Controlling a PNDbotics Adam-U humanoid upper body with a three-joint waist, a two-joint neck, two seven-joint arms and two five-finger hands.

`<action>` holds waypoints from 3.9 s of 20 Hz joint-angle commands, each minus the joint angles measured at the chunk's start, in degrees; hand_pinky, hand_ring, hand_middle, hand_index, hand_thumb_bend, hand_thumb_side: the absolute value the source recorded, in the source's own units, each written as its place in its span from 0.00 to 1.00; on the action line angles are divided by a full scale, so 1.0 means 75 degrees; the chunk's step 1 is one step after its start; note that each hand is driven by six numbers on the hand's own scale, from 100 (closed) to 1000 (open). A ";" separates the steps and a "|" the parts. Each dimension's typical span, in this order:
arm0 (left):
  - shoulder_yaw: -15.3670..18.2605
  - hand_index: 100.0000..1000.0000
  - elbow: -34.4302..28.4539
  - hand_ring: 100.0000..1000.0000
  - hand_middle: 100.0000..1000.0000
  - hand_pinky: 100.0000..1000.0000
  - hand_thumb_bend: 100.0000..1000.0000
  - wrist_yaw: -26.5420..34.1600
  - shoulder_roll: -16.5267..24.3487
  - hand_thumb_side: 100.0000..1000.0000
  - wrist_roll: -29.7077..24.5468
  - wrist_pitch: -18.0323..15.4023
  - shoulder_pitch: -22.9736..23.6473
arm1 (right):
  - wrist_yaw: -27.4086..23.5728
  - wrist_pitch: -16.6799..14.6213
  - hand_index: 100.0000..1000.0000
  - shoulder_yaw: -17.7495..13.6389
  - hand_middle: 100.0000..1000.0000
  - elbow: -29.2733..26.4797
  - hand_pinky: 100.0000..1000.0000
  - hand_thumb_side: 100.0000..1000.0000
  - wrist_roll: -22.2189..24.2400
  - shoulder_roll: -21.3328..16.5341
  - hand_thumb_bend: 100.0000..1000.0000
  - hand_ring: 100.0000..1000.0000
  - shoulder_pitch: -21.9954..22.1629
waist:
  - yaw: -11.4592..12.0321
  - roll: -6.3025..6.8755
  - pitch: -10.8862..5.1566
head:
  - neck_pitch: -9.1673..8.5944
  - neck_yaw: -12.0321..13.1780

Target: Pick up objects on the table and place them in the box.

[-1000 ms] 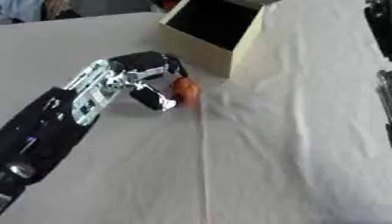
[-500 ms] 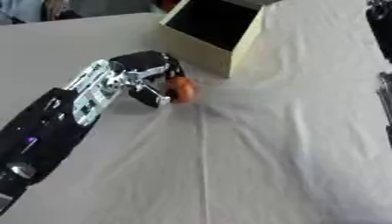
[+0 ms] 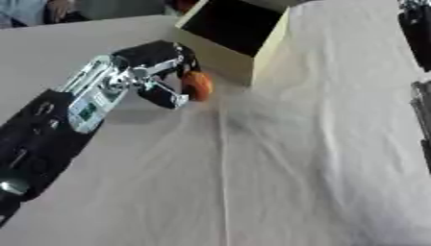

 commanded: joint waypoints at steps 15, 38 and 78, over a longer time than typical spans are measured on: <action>0.1352 0.62 0.0089 0.49 0.58 0.24 0.00 0.0804 0.0953 0.21 0.0894 -0.0490 -0.1512 | 0.0055 -0.0052 0.72 -0.0030 0.64 -0.0270 0.75 0.87 0.0000 -0.0026 0.00 0.80 -0.0350 | -0.0287 0.0164 0.0023 | -0.0312 -0.0039; 0.2376 0.60 0.3249 0.49 0.56 0.26 0.00 -0.1248 -0.0089 0.26 0.2327 -0.1923 -0.2775 | 0.0021 -0.0141 0.72 0.0124 0.64 -0.0571 0.75 0.87 0.0149 0.0310 0.00 0.80 -0.0852 | -0.1444 0.0559 0.0495 | -0.1245 0.0726; 0.3108 0.81 0.3800 0.66 0.73 0.48 0.00 -0.2197 -0.0095 0.27 0.2759 -0.2254 -0.2929 | -0.0041 -0.0102 0.72 0.0062 0.64 -0.0626 0.75 0.86 0.0027 0.0186 0.00 0.80 -0.0624 | -0.1302 0.0668 0.0370 | -0.0668 0.0765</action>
